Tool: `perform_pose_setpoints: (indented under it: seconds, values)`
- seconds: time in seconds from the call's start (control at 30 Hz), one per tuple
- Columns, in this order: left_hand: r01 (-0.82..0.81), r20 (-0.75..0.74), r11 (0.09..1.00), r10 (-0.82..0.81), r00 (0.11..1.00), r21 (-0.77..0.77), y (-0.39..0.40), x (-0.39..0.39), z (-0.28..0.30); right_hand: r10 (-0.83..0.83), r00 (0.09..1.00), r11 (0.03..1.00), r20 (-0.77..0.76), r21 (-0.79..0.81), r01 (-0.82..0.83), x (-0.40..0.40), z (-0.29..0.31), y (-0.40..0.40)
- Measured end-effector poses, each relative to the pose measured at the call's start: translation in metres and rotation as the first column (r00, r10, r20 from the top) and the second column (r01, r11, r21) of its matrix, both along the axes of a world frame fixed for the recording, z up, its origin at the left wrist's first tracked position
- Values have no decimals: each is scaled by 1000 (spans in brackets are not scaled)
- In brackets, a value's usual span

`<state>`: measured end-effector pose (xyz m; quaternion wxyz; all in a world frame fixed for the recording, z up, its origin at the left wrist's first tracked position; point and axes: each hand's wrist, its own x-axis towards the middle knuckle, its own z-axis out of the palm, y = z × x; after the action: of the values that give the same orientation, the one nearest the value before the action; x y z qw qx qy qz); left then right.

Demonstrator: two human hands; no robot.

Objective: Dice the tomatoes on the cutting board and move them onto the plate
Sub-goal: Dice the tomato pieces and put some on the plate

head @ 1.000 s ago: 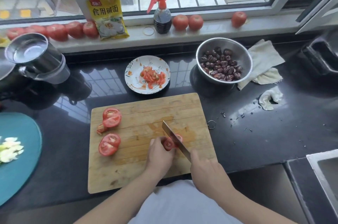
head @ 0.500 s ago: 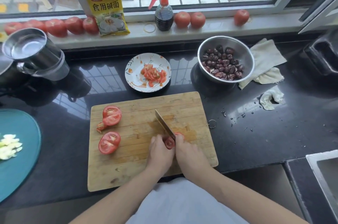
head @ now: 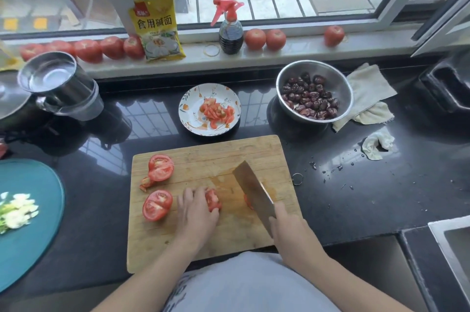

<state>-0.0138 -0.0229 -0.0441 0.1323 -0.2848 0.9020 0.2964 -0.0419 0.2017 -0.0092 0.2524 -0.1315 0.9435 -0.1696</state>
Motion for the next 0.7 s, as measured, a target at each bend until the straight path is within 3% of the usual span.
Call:
perform_pose_setpoints:
  seconds: [0.07, 0.13, 0.23, 0.4, 0.7]
  values:
    - [137, -103, 986, -146, 984, -91, 10, 0, 6, -30, 992, 1000, -124, -8, 29, 0, 6, 13]
    - [212, -111, 976, -205, 972, 50, 33, -2, 11, -52, 980, 998, -191, 20, 57, -4, 8, 25]
    - [123, 28, 970, -132, 991, 212, 67, -8, 5, -51, 981, 994, -186, 81, 67, -13, 4, 31]
    - [186, -38, 979, -183, 982, 87, 82, -21, -8, -29, 995, 998, -94, 57, 34, -4, -3, 17]
    - [-94, -70, 911, 133, 989, 402, 82, -27, -20, -105, 994, 994, 14, 24, 104, 6, 0, 26]
